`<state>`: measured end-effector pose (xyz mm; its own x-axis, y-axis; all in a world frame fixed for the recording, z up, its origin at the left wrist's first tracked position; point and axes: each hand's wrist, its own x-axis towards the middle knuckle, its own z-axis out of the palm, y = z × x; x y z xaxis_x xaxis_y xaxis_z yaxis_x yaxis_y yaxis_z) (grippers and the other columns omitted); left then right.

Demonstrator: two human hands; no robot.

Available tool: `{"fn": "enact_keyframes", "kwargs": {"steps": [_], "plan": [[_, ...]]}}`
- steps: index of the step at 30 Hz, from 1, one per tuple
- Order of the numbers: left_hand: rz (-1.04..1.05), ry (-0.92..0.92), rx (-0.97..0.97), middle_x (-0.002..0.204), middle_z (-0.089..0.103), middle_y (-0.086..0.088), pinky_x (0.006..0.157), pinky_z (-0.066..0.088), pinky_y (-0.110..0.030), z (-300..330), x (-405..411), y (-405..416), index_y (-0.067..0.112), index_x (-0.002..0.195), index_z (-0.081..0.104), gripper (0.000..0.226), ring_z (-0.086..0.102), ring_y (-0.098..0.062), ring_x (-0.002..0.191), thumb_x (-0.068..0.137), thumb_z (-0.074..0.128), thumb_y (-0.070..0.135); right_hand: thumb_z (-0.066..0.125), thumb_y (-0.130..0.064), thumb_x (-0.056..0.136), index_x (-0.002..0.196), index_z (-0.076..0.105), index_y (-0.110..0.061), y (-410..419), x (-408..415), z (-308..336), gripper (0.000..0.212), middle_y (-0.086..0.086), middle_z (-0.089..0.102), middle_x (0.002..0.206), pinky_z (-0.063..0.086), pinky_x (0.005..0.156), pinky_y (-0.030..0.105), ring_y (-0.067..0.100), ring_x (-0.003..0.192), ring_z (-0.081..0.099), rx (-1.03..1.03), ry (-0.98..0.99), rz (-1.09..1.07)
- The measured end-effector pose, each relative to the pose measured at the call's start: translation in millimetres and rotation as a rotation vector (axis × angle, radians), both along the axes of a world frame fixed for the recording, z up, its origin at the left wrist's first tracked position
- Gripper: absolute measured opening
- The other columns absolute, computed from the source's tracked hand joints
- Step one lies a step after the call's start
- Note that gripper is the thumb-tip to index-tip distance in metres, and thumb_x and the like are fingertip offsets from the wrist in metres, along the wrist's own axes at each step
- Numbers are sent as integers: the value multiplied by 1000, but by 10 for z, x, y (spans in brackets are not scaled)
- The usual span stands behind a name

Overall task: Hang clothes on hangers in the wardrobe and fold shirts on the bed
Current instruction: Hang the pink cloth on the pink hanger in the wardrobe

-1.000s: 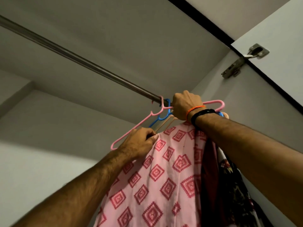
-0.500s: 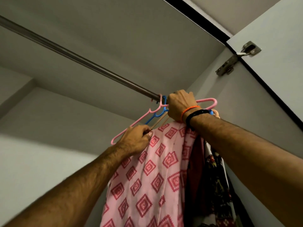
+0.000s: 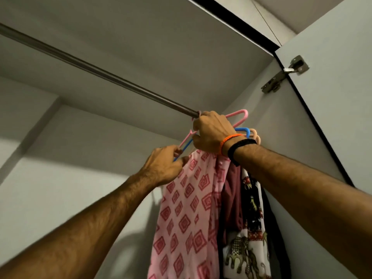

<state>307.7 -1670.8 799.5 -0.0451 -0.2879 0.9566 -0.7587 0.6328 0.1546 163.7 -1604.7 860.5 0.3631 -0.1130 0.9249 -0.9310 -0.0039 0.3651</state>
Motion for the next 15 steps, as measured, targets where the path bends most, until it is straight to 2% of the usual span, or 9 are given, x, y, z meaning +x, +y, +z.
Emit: {"fn": "enact_keyframes", "kwargs": {"steps": [5, 9, 13, 15], "plan": [[-42, -12, 48, 125, 66, -2, 93, 49, -32, -323, 232, 501, 17, 127, 60, 51, 63, -20, 111, 92, 58, 55, 61, -28, 84, 102, 71, -9, 413, 167, -449, 28, 13, 61, 104, 52, 84, 46, 33, 97, 58, 56, -21, 42], [-118, -36, 112, 121, 68, -3, 91, 50, -33, -815, 465, 970, 15, 122, 62, 44, 64, -21, 107, 93, 60, 48, 62, -23, 85, 80, 66, -9, 881, 272, -1055, 16, 10, 59, 84, 50, 68, 34, 25, 76, 56, 146, -81, 82], [-241, -89, 179, 120, 67, 0, 85, 50, -28, -1412, 594, 1405, 14, 122, 62, 38, 63, -17, 102, 94, 62, 40, 64, -28, 84, 99, 74, -11, 1304, 317, -1756, 24, 7, 64, 98, 54, 75, 40, 26, 88, 59, 204, -95, 61], [-299, -96, 216, 121, 66, 0, 87, 51, -28, -1724, 600, 1597, 15, 121, 62, 35, 63, -17, 104, 94, 63, 38, 59, -29, 81, 91, 74, -13, 1543, 318, -2119, 24, 6, 62, 92, 54, 71, 40, 27, 84, 58, 288, -129, 37]]}}
